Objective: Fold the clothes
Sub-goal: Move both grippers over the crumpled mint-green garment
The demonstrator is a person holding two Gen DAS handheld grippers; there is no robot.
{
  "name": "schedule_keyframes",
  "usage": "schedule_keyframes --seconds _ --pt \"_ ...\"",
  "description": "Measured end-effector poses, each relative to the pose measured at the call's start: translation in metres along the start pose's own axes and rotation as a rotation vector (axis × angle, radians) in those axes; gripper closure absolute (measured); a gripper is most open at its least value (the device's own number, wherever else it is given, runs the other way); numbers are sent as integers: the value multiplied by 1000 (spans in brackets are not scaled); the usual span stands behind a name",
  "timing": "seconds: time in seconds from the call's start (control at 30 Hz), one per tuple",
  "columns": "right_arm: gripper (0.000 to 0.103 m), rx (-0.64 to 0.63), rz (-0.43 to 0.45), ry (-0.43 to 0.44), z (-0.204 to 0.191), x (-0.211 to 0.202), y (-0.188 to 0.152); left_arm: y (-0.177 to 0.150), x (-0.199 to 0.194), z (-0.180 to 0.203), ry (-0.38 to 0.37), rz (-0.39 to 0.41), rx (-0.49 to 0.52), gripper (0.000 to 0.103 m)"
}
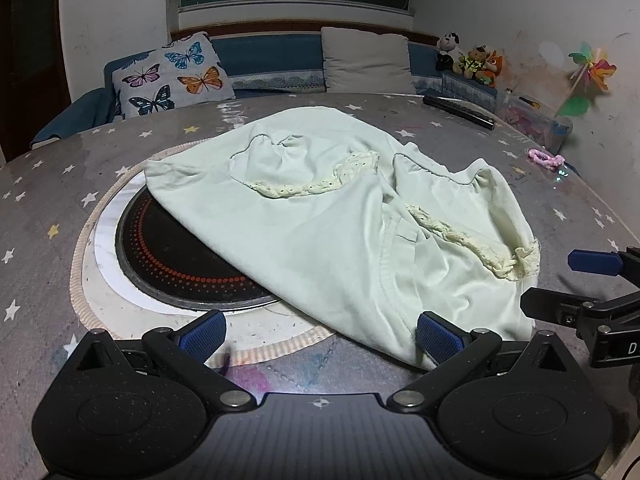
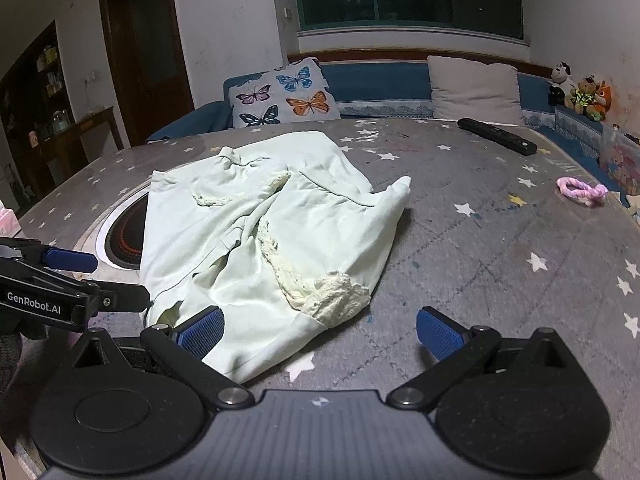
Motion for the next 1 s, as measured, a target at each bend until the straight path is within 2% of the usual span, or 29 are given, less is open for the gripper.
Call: schedule_keyframes --seconds 0.77,1.0 --pt "0 -36 -32 9 -17 25 1 10 14 2 9 -24 -7 0" --pt "0 -71 -75 -14 -23 27 -3 11 17 3 13 -34 -7 0"
Point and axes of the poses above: each gripper's, at about its wrist camera, not at the fingertips, and x roughly the way its jaws point, z to its right, y to its top, the point moved 1 cm from there along x, roughly the way its jaws point, and after that the axes turned 12 degrees about -y, right-handed, at the moved point
